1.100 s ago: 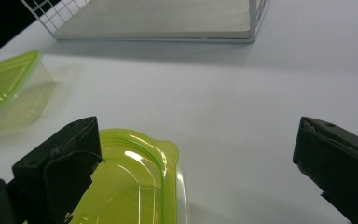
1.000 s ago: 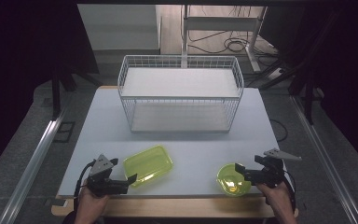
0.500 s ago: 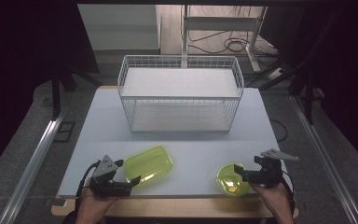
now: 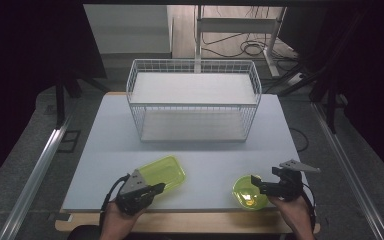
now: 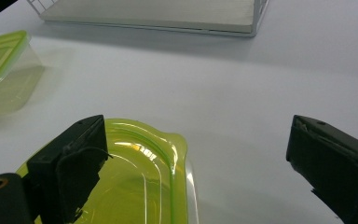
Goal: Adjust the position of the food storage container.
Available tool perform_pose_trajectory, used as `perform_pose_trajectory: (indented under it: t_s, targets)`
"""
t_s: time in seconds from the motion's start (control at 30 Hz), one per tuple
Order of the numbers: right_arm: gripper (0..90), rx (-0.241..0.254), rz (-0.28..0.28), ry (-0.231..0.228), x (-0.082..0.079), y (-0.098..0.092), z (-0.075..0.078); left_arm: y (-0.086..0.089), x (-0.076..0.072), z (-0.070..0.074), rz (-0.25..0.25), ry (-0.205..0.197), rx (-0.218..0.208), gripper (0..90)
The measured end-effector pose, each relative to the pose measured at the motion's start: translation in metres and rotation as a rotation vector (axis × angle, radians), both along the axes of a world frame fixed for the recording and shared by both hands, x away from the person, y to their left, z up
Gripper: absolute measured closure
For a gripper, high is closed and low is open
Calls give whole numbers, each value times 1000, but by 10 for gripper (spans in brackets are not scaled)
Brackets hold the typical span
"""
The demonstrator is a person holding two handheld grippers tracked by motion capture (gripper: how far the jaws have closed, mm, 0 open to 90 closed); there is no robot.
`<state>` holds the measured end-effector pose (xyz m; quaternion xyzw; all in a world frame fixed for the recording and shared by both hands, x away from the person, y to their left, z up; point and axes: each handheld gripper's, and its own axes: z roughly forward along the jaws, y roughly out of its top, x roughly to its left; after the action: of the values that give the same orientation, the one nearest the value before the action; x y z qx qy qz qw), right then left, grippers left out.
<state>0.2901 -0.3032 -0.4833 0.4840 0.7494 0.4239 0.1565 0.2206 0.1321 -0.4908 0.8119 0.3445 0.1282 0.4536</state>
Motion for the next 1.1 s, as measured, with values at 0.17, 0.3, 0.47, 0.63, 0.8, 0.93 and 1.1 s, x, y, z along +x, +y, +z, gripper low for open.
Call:
perform_pose_trajectory:
  t_s: [0.17, 0.3, 0.47, 0.63, 0.8, 0.93, 1.1]
  targets:
    - [60, 0, -2, -5, 0, -2, 0, -13, -1, -7, -26, 40, 37, 899]
    - [75, 5, -2, 6, 0, -1, 1, -9, 0, -12, -10, 72, 44, 899]
    - [106, 12, 6, 23, -1, -1, 1, 2, 0, -20, 28, 107, 77, 899]
    - [144, 20, 8, 37, -1, -2, 2, 20, 4, -20, 82, 110, 91, 899]
    - [194, 19, 13, 50, -1, -1, 3, 33, 8, -21, 120, 111, 92, 898]
    - [221, 17, 20, 55, -2, -1, 4, 49, 18, -21, 185, 112, 93, 898]
    - [235, 16, 18, 62, -1, -1, 4, 46, 23, -11, 178, 103, 8, 898]
